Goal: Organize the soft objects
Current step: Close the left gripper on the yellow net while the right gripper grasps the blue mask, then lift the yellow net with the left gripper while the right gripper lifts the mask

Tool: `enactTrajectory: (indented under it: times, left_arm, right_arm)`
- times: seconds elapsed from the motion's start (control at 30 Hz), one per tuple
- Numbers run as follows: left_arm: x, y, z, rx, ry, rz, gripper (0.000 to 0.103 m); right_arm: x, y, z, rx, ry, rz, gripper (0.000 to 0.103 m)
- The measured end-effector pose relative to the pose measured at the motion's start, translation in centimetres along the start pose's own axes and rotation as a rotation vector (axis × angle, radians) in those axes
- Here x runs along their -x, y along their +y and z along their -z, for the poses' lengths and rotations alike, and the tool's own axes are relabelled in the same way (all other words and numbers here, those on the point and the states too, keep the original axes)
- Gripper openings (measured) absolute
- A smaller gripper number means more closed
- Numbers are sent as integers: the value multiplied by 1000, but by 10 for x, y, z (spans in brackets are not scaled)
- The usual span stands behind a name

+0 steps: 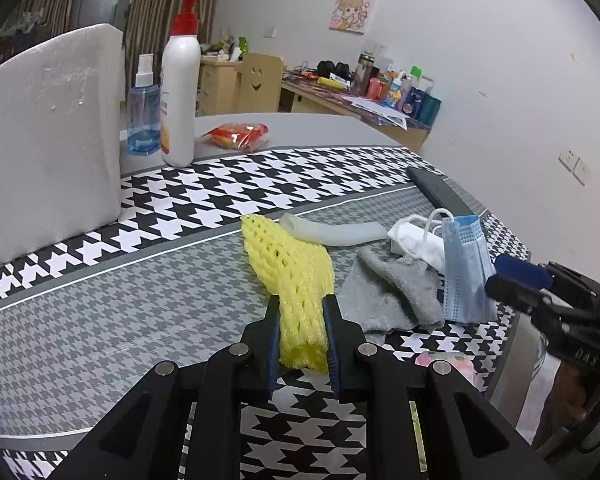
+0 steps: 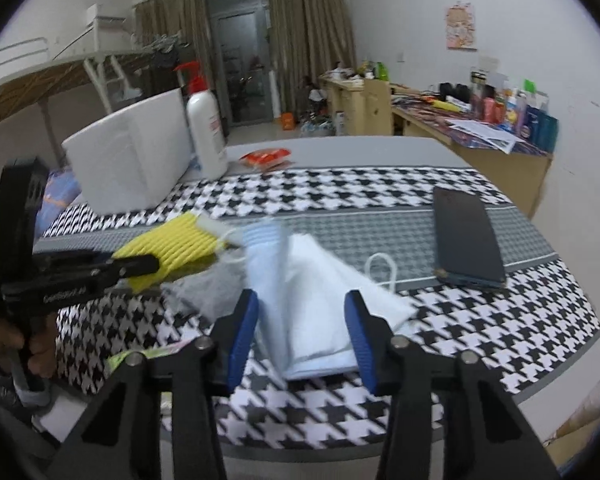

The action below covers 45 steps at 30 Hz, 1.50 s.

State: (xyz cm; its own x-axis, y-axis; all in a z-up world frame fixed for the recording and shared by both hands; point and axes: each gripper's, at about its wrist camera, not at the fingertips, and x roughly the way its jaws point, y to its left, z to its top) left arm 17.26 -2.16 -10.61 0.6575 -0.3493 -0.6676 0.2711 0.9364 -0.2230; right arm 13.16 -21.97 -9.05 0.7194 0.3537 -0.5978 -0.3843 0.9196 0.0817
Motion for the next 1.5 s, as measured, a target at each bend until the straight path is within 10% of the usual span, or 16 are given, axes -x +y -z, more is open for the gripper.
enactTrajectory:
  times: [0.4,1.5]
  left_arm:
    - [6,-6,1,-11,-16,19,21]
    - [70,-12,7,-46,-158,15,20]
  right_arm:
    - [-8,19,4,40,66,-23,9]
    - [63,26,-38,-43,-176,-78,8]
